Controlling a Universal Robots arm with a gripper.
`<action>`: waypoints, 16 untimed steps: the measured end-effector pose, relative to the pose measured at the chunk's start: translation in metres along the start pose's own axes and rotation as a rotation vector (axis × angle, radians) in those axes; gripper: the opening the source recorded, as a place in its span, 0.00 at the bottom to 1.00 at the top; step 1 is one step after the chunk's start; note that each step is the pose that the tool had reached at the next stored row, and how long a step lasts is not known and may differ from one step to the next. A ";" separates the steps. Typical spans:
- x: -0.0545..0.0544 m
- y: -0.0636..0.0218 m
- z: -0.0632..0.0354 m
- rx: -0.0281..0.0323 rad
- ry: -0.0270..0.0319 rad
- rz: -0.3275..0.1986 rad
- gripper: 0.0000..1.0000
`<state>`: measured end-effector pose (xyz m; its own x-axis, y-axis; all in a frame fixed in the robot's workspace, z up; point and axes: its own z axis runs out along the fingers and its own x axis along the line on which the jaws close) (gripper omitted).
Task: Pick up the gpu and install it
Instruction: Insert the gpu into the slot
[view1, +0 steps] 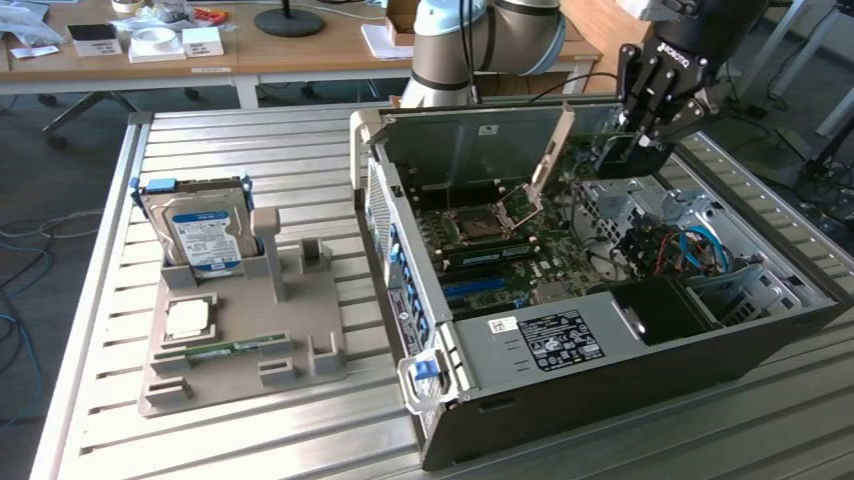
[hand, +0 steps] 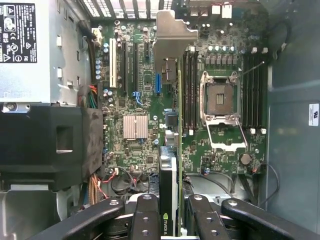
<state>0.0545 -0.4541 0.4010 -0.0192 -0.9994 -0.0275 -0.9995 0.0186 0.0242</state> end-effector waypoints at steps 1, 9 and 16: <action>0.000 0.0010 0.0005 0.0030 0.0000 -0.002 0.27; 0.000 0.0096 0.0019 0.0097 0.0002 -0.005 0.27; 0.000 0.0218 0.0034 0.0098 0.0001 -0.005 0.27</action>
<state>0.0326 -0.4539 0.3981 -0.0146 -0.9995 -0.0275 -0.9998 0.0142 0.0144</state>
